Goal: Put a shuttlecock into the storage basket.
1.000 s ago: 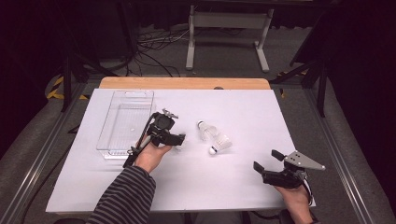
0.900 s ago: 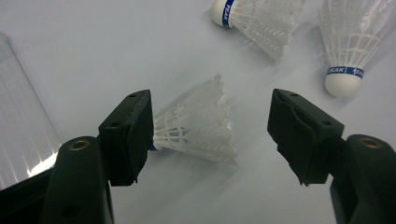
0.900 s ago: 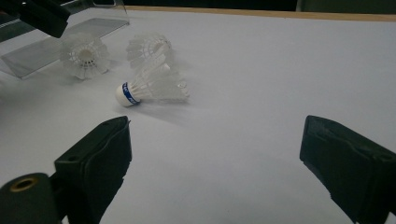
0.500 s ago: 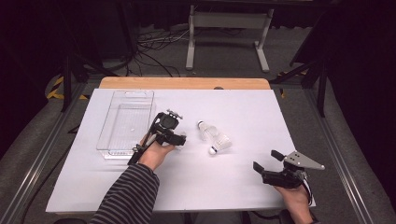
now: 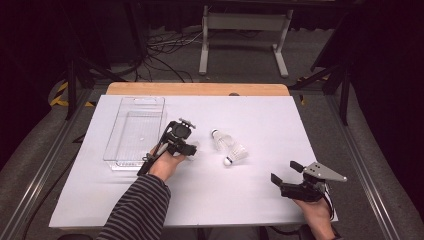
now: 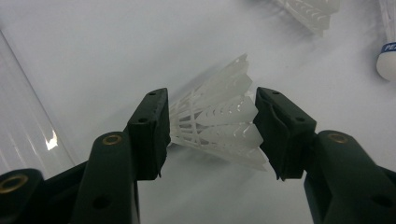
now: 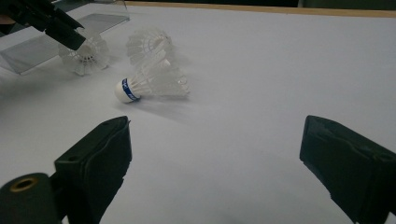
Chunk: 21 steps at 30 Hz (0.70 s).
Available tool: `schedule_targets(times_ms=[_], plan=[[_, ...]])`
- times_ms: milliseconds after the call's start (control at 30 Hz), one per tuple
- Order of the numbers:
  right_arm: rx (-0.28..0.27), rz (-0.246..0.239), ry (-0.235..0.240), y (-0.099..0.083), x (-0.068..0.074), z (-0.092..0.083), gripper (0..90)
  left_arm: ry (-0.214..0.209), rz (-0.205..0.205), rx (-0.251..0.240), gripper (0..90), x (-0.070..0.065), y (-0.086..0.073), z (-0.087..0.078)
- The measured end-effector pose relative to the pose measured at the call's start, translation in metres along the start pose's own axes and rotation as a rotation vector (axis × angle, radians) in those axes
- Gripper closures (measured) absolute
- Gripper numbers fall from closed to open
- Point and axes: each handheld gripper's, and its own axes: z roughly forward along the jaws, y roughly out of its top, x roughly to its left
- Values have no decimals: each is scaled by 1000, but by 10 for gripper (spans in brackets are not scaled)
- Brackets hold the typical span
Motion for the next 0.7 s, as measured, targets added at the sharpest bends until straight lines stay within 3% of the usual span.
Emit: schedule_targets(times_ms=[500,700], plan=[[-2,-1,0,0,0,0,100,17,18,10,627,0,-1,-2],[-1,-1,1,0,0,0,100,12,38,20,746,-1,-2,-3]])
